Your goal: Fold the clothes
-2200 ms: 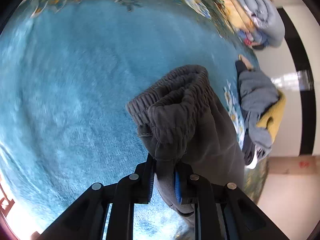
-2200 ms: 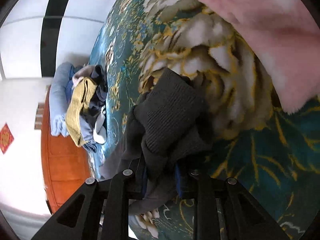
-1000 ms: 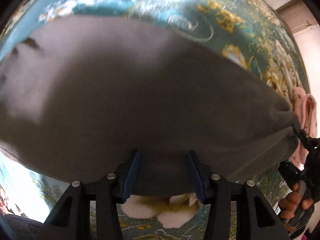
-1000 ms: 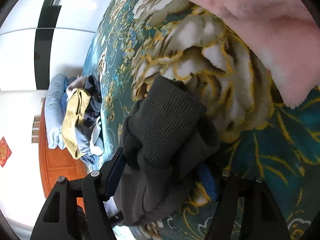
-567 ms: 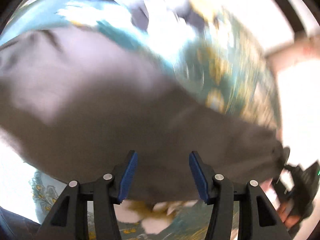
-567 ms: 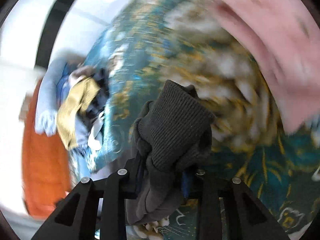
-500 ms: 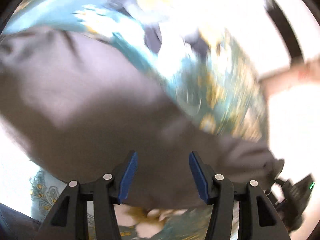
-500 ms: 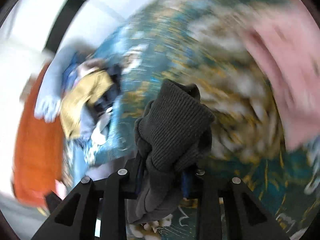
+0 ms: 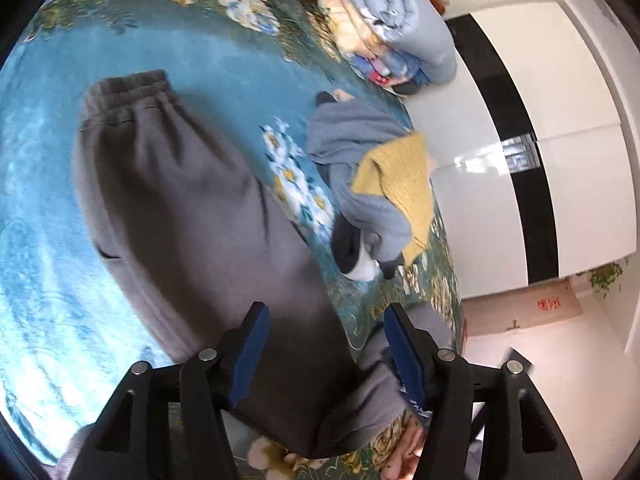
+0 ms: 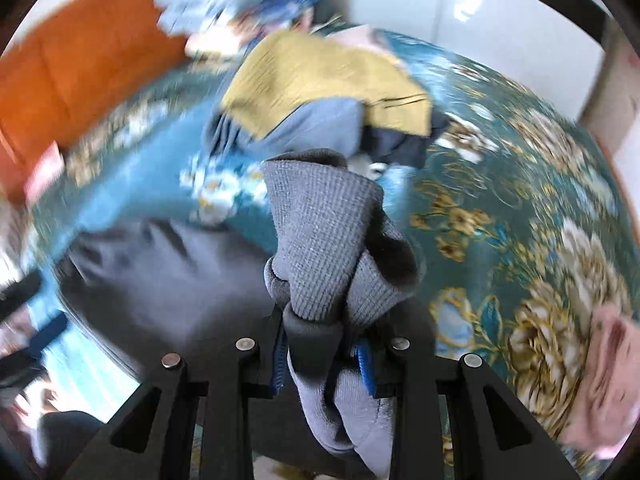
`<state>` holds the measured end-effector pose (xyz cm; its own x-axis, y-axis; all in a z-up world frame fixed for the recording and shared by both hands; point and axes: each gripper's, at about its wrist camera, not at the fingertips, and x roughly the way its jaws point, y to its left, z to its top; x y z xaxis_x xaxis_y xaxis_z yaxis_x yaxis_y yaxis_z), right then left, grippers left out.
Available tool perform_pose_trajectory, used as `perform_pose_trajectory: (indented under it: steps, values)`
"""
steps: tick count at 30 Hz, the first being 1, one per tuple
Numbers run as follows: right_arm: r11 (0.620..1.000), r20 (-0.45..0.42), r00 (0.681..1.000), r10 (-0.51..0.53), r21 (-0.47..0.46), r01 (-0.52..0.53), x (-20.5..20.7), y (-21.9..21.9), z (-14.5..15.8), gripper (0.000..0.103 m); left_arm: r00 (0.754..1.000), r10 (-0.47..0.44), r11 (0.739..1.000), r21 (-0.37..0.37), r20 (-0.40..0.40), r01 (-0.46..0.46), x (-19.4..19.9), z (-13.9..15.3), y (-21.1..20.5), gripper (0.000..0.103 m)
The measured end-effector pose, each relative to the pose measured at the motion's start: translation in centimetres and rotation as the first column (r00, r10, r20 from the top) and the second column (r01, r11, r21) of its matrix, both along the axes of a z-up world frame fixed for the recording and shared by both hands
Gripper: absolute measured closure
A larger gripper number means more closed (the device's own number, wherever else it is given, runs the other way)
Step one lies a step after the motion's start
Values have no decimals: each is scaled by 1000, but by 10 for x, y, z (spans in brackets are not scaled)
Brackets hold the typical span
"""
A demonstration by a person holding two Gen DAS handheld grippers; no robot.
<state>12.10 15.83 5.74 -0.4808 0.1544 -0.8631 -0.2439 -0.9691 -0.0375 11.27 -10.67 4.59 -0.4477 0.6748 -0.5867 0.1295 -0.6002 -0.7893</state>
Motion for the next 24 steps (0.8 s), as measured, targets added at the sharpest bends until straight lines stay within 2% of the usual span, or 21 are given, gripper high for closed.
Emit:
perform_pose_trajectory:
  steps: [6,10,14,18,20,24]
  values:
    - [979,131,985,110,159,-130,-13,-52,-34,69,999,30,999,37,41,-31,-4,-18,-13,39]
    - [959,154,970,186,185,-214,-6,-73,-44,56,997,35,998,57,63,-38,-4,-25,-18,38]
    - [949,134,955,263,142,-281,2,-86,-33,51,997,37,996,75,71,-43,-3,-27,-22,36]
    - [955,87,952,294,9,-296,8,-78,-10,50,994,55,991,114,98,-66,-3,-34,-27,34]
    - [968,52,967,248,-48,-245,6,-59,0,50,992,56,989,128,109,-70,-3,-37,-28,34]
    - [986,94,991,93,-145,-78,-5,-11,-20,50,993,53,989,132,102,-67,-2,-36,-28,33]
